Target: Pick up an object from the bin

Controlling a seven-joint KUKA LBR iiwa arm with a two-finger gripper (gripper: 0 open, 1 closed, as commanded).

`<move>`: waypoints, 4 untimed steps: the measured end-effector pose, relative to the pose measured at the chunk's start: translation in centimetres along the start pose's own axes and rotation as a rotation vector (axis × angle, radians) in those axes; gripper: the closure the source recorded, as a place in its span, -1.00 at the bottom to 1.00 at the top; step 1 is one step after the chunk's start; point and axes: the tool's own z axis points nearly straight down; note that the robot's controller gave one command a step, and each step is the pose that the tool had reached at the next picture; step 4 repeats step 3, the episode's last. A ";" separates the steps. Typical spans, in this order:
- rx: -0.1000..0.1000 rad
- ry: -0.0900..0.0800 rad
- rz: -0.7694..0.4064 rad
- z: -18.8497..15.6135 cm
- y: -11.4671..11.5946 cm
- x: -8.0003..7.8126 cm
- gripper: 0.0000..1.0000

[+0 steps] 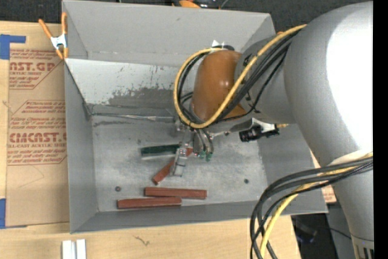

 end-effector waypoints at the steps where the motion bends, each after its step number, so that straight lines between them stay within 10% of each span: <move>1: 0.000 0.002 0.000 -0.2 0.1 0.0 1.00; 2: 0.000 0.000 -0.627 -0.7 2.2 1.9 1.00; 3: 0.000 -0.002 -1.119 -14.3 1.8 3.1 1.00; 4: 0.000 -0.002 -1.119 -14.3 1.8 3.1 1.00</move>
Offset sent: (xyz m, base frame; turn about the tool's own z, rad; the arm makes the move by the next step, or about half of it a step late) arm 0.0000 0.0000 0.0000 0.0000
